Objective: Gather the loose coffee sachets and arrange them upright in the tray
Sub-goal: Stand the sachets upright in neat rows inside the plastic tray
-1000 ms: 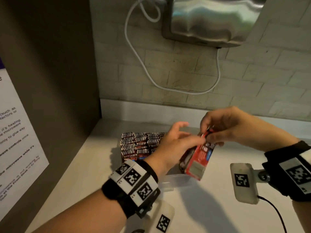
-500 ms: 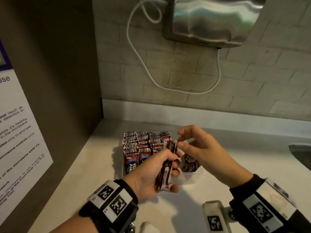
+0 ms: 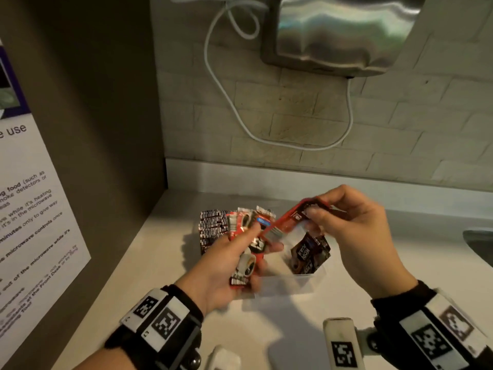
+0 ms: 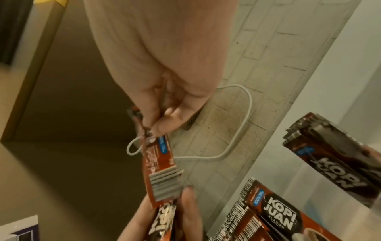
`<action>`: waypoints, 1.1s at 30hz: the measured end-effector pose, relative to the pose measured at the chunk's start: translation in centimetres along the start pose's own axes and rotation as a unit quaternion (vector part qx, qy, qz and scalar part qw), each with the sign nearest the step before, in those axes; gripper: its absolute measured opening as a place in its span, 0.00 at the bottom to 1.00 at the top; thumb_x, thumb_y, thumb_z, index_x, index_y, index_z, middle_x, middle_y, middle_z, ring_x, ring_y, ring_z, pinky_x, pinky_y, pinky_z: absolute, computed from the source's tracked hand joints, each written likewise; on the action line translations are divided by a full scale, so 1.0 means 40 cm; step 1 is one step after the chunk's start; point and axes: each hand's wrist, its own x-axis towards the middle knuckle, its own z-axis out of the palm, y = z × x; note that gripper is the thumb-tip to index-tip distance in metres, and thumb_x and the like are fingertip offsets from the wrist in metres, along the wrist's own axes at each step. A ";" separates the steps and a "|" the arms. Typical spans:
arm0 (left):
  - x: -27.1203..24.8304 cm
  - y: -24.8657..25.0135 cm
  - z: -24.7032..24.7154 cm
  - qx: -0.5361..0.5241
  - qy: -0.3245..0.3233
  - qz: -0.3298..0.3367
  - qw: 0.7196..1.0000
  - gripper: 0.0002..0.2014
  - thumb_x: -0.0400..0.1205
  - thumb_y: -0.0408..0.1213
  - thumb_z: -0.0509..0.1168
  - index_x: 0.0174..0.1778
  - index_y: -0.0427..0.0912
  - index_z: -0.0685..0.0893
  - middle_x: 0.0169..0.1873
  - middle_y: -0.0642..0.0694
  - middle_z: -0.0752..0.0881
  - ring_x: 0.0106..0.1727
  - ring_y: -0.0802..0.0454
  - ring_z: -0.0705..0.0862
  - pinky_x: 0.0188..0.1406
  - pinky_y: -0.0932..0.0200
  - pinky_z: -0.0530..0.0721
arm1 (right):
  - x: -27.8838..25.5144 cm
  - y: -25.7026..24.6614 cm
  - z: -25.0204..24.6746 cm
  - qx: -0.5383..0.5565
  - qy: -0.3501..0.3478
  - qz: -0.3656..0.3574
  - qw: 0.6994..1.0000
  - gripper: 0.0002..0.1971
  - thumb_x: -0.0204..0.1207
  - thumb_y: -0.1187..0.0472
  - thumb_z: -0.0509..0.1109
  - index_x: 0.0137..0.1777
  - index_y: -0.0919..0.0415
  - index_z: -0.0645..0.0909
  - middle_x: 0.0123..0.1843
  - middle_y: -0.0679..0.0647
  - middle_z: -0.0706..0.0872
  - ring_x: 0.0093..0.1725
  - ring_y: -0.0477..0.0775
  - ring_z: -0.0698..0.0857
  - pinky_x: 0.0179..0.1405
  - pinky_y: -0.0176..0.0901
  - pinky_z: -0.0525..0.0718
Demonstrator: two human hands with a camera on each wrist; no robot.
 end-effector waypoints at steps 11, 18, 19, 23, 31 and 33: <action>0.016 0.073 0.003 -0.012 0.058 0.145 0.988 0.12 0.63 0.30 0.74 0.42 0.37 0.84 0.30 0.46 0.81 0.25 0.60 0.73 0.20 0.67 0.70 | -0.062 0.032 -0.008 -0.059 -0.084 -0.019 0.995 0.17 0.63 0.79 0.64 0.39 0.59 0.87 0.53 0.50 0.90 0.49 0.54 0.89 0.43 0.42 0.85; 0.021 0.055 -0.002 -0.040 0.089 0.174 0.980 0.05 0.75 0.31 0.71 0.46 0.38 0.87 0.27 0.49 0.78 0.25 0.61 0.75 0.23 0.66 0.73 | -0.045 0.004 0.025 0.076 -0.094 0.156 0.980 0.15 0.55 0.60 0.86 0.42 0.60 0.89 0.41 0.71 0.87 0.30 0.61 0.88 0.27 0.41 0.86; 0.021 0.055 -0.001 -0.044 0.090 0.176 0.979 0.07 0.75 0.31 0.71 0.48 0.37 0.87 0.28 0.48 0.77 0.25 0.61 0.75 0.23 0.66 0.74 | -0.044 0.001 0.030 0.098 -0.101 0.150 0.979 0.18 0.54 0.56 0.86 0.43 0.61 0.89 0.40 0.71 0.88 0.30 0.60 0.88 0.27 0.42 0.86; 0.021 0.055 0.001 -0.040 0.073 0.183 0.980 0.13 0.70 0.35 0.72 0.49 0.37 0.86 0.27 0.48 0.76 0.25 0.60 0.75 0.22 0.65 0.75 | -0.014 -0.018 0.053 0.089 -0.008 0.111 0.990 0.03 0.69 0.75 0.71 0.37 0.69 0.83 0.31 0.62 0.88 0.26 0.55 0.86 0.26 0.41 0.86; 0.023 0.092 -0.032 -0.076 0.134 0.181 0.971 0.10 0.79 0.42 0.70 0.34 0.45 0.81 0.30 0.51 0.79 0.28 0.59 0.75 0.23 0.63 0.73 | 0.094 -0.066 0.004 -0.162 0.067 0.081 0.981 0.11 0.75 0.76 0.71 0.36 0.61 0.82 0.32 0.59 0.85 0.29 0.53 0.86 0.35 0.47 0.90; 0.023 0.102 -0.048 -0.092 0.121 0.171 0.973 0.11 0.79 0.42 0.70 0.35 0.45 0.77 0.29 0.52 0.76 0.28 0.59 0.74 0.23 0.63 0.73 | 0.122 -0.058 0.003 -0.278 0.023 0.109 0.954 0.12 0.73 0.74 0.73 0.33 0.58 0.83 0.33 0.60 0.86 0.35 0.63 0.89 0.44 0.58 0.90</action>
